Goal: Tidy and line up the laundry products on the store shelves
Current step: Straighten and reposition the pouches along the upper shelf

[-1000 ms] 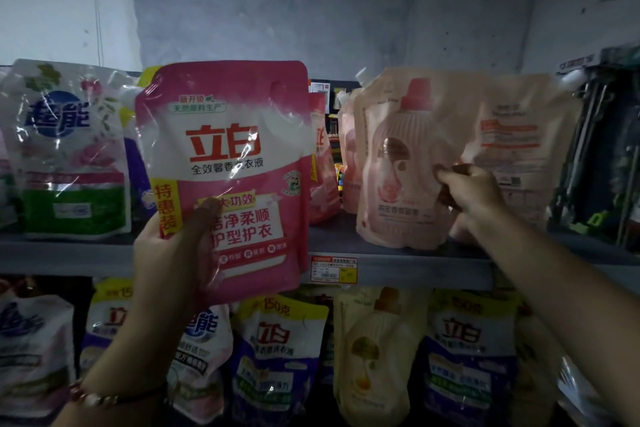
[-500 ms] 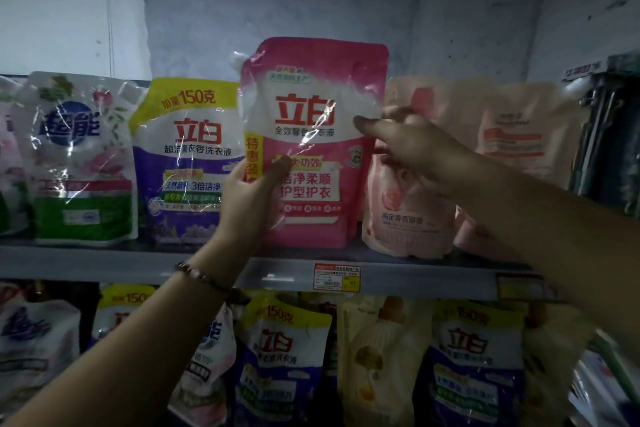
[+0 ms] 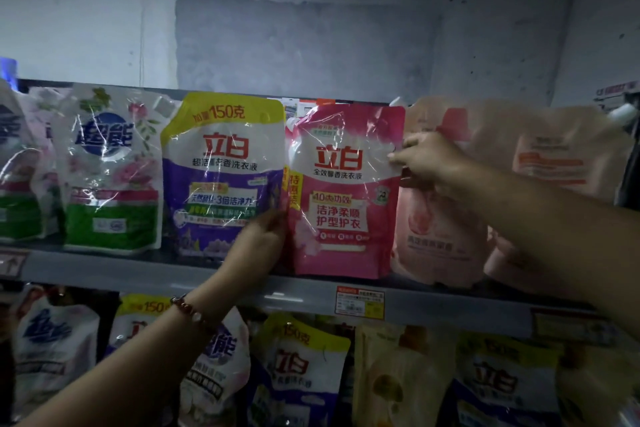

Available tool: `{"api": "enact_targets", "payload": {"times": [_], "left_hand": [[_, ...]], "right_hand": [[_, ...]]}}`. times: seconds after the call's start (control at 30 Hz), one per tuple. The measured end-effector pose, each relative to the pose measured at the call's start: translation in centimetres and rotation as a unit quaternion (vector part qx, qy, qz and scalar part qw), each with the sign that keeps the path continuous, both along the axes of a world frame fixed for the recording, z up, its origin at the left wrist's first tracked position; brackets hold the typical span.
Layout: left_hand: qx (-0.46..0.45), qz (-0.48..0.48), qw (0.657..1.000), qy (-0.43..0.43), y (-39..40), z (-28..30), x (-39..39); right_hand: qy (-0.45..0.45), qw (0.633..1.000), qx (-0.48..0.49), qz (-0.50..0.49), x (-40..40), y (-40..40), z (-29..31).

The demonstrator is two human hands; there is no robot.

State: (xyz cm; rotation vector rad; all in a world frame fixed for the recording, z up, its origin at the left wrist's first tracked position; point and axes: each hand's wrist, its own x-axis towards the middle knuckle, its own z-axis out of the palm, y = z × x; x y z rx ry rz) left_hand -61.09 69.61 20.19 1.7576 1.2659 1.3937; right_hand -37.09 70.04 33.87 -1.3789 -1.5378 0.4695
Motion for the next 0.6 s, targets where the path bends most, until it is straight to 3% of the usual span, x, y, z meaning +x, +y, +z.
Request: {"api": "enact_targets", "payload": {"times": [0.07, 0.13, 0.27, 0.37, 0.43, 0.6], "left_hand": [[-0.005, 0.011, 0.990, 0.143, 0.0, -0.5, -0.5], [0.012, 0.031, 0.978, 0.204, 0.2, -0.8, -0.9], [0.042, 0.081, 0.960, 0.265, 0.3, -0.6, -1.3], [0.055, 0.097, 0.949, 0.294, 0.2, -0.5, -1.4], [0.059, 0.099, 0.946, 0.305, 0.1, -0.4, -1.4], [0.061, 0.108, 0.940, 0.319, -0.3, -0.1, -1.3]], "right_hand": [[-0.019, 1.000, 0.007, 0.011, -0.3, 0.0, 1.5], [-0.029, 0.999, 0.009, 0.034, -1.0, 0.2, 2.9], [-0.121, 0.992, -0.020, 0.041, -2.5, 1.3, 4.6], [-0.214, 0.976, 0.038, -0.020, -3.8, 2.0, 6.1], [-0.270, 0.959, 0.068, -0.039, -4.9, 2.2, 7.2], [-0.464, 0.886, 0.021, -0.008, -8.2, 3.6, 7.9]]}}
